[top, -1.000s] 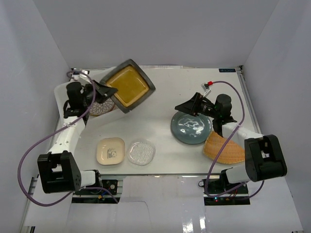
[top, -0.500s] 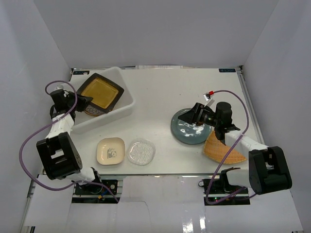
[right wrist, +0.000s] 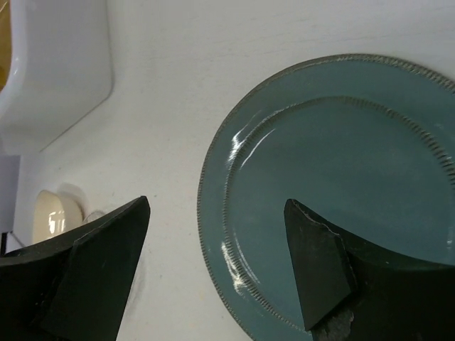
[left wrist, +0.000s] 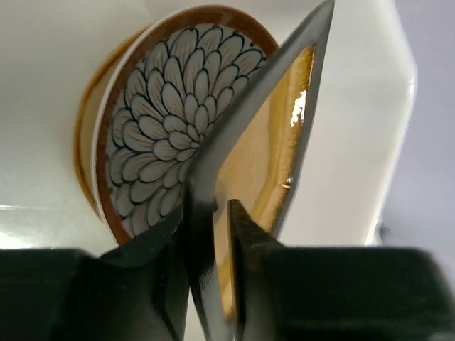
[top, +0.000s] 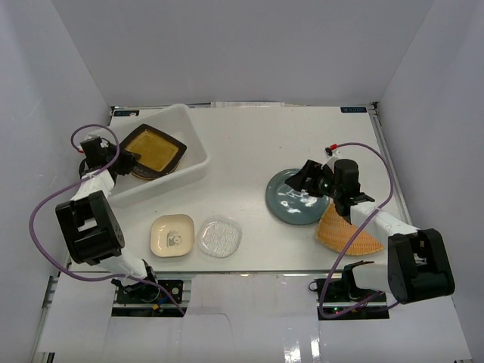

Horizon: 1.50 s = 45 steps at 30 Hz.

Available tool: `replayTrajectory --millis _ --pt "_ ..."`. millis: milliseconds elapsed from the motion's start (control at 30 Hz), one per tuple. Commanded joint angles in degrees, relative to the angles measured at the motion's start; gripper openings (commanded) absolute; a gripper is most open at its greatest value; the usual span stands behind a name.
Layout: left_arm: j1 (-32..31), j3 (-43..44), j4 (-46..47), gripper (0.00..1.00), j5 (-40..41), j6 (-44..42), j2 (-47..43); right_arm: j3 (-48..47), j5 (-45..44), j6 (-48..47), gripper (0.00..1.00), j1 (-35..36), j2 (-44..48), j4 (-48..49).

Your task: Place the plates into the plastic bin on the countertop

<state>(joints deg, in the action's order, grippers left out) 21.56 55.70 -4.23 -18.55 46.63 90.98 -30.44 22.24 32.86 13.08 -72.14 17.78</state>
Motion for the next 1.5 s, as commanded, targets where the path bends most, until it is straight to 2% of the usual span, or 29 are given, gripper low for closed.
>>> replayTrajectory --millis 0,33,67,200,267,433,567,667,767,900,1033,1067,1133,1167,1233,1267,1333,1367,1467 --pt "0.06 4.24 1.07 0.45 1.94 -1.98 0.16 -4.88 -10.87 -3.76 0.82 -0.51 -0.63 -3.36" --pt "-0.03 4.85 0.8 0.55 1.59 -2.24 0.25 -5.59 -12.55 -5.51 0.83 -0.6 -1.16 -5.45" --pt "0.06 5.03 0.45 0.74 1.41 -2.51 0.08 -6.56 -16.66 -6.75 0.85 -0.77 -1.51 -6.87" --pt "-0.12 5.21 -0.08 0.98 0.62 -2.6 -2.55 -11.57 -26.18 -12.02 0.9 -2.36 -4.58 -12.67" --pt "-0.03 4.42 -0.51 0.98 1.05 -2.68 -4.05 -13.85 -28.73 -14.56 0.94 -3.49 -6.6 -15.3" --pt "-0.91 0.82 -1.13 0.98 5.36 -4.97 -10.98 -18.86 -29.54 -19.76 0.95 -3.94 -12.57 -21.64" --pt "-2.05 -2.0 -0.43 0.98 5.63 -6.11 -16.87 -20.01 -23.4 -21.78 0.95 -3.85 -16.1 -23.32" --pt "-3.8 -3.32 -0.78 0.98 4.49 -8.48 -21.09 -20.97 -22.86 -23.45 0.96 -3.5 -18.21 -25.51" --pt "-5.21 -2.18 -4.98 0.98 2.99 -10.24 -22.77 -21.33 -23.03 -24.42 0.95 -3.24 -19.44 -26.57" --pt "-5.39 -2.53 -7.54 0.98 3.34 -10.95 -24.36 -21.59 -22.95 -24.51 0.88 -2.8 -21.29 -27.01" --pt "-5.91 -2.53 -7.73 0.98 -0.6 -10.25 -25.5 -22.38 -18.82 -23.55 0.68 -2.71 -23.48 -25.87" --pt "-7.83 -2.01 -7.98 0.98 -2.88 -10.68 -25.85 -22.65 -16.72 -22.41 0.5 -2.71 -23.92 -24.91" --pt "-12.22 -1.3 -8.16 0.98 -3.34 -11.21 -27.6 -23.09 -14.51 -20.65 0.37 -2.71 -24.98 -22.62" --pt "-18.68 -0.25 -8.86 0.97 -2.21 -11.47 -28.05 -23.35 -13.11 -18.3 0.3 -2.71 -25.33 -20.7" --pt "-26.97 0.54 -9.39 0.96 -0.97 -11.56 -28.31 -24.57 -12.4 -15.82 0.27 -2.62 -27.17 -18.93" --pt "-34.23 1.33 -10.44 0.96 0.77 -11.74 -27.88 -25.19 -11.96 -13.81 0.24 -2.62 -27.87 -18.4" --pt "-41.21 1.25 -10.89 0.96 3.33 -11.56 -26.12 -26.95 -12.22 -12.57 0.23 -2.71 -29.9 -16.38" --pt "-46.99 1.16 -11.24 0.95 5.43 -11.48 -25.33 -27.48 -13.18 -12.04 0.23 -2.62 -30.34 -16.11" --pt "-55.8 -0.06 -10.8 0.95 10.0 -9.9 -21.03 -28.71 -13.36 -11.5 0.23 -2.71 -31.13 -14.97"
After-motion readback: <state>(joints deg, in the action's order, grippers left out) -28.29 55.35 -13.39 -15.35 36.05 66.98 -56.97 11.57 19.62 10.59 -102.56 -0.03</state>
